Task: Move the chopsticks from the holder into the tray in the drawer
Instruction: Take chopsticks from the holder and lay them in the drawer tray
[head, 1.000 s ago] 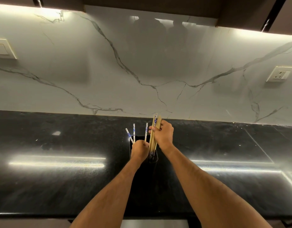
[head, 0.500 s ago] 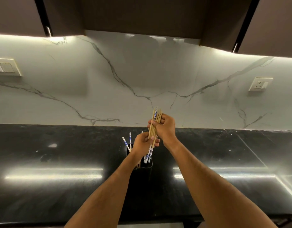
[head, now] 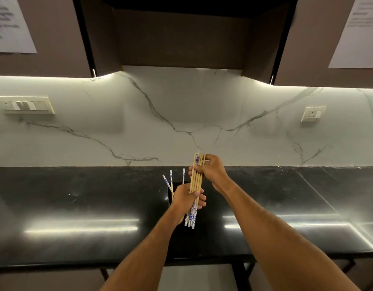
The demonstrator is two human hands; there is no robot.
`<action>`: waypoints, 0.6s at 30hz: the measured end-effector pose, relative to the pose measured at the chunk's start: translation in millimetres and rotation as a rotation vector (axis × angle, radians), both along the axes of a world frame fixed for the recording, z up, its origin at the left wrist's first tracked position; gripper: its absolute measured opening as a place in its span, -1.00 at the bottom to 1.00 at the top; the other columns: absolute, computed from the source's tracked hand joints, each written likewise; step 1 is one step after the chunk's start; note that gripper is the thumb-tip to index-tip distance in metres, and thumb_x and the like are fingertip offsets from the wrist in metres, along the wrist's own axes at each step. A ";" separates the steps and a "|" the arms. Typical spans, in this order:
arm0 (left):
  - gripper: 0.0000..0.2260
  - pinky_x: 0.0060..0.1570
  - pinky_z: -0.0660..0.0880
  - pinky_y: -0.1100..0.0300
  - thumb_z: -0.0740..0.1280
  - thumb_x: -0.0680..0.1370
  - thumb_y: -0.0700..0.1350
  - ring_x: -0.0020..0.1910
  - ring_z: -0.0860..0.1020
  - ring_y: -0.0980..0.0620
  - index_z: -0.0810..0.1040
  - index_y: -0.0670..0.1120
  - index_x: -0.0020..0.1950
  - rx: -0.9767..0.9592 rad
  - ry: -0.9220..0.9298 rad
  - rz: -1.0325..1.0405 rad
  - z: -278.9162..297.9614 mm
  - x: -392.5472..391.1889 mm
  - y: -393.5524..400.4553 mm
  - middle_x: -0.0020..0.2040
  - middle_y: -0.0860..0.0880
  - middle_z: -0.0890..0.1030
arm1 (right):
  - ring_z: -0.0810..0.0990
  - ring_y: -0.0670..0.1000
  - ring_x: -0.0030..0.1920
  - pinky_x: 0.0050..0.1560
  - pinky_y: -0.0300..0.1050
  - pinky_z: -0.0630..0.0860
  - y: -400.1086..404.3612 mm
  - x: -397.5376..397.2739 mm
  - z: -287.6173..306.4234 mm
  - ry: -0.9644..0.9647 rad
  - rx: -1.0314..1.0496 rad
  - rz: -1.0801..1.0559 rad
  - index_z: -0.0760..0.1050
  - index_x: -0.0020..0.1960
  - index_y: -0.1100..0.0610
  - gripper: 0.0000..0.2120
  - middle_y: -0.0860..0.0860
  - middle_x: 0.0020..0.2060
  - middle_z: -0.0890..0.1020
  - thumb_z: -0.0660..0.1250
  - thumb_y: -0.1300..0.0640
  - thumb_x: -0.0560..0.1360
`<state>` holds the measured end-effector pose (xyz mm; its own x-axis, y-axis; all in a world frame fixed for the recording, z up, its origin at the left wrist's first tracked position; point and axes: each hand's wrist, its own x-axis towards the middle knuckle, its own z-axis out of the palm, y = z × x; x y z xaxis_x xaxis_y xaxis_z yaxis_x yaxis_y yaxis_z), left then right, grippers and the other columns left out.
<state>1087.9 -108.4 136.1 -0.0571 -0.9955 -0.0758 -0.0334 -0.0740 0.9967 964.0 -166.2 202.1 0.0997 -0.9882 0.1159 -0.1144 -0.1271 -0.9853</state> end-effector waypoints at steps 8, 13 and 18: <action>-0.84 -0.05 0.67 0.07 0.24 0.66 -0.25 -0.09 0.74 -0.07 0.61 -0.16 0.12 0.004 -0.031 -0.051 -3.6 8.8 44.7 -0.09 -0.15 0.73 | 0.76 0.15 -0.10 0.07 0.24 0.67 34.9 -2.0 19.9 0.110 -0.013 -0.014 0.61 0.00 0.27 -0.95 0.21 -0.13 0.74 0.41 0.31 0.55; -0.85 -0.02 0.67 0.07 0.24 0.66 -0.24 -0.07 0.74 -0.08 0.60 -0.17 0.13 0.030 -0.045 -0.104 -4.4 13.4 61.6 -0.08 -0.16 0.73 | 0.74 0.18 -0.04 0.04 0.14 0.69 46.9 -1.2 39.2 0.020 -0.044 -0.134 0.61 -0.04 0.21 -0.90 0.19 -0.10 0.71 0.34 0.34 0.57; -0.85 -0.05 0.68 0.09 0.24 0.66 -0.26 -0.10 0.74 -0.08 0.60 -0.19 0.11 0.057 -0.042 -0.081 -12.5 20.5 71.3 -0.09 -0.17 0.72 | 0.68 0.08 -0.05 0.06 0.03 0.67 48.3 -6.6 77.2 -0.064 -0.270 -0.339 0.63 0.02 0.22 -0.89 0.13 -0.08 0.70 0.36 0.34 0.56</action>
<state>1108.4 -37.1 123.7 -0.1333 -0.9817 -0.1362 -0.0828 -0.1260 0.9886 957.4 -117.9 279.3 -0.2413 -0.8973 0.3696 -0.1335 -0.3466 -0.9285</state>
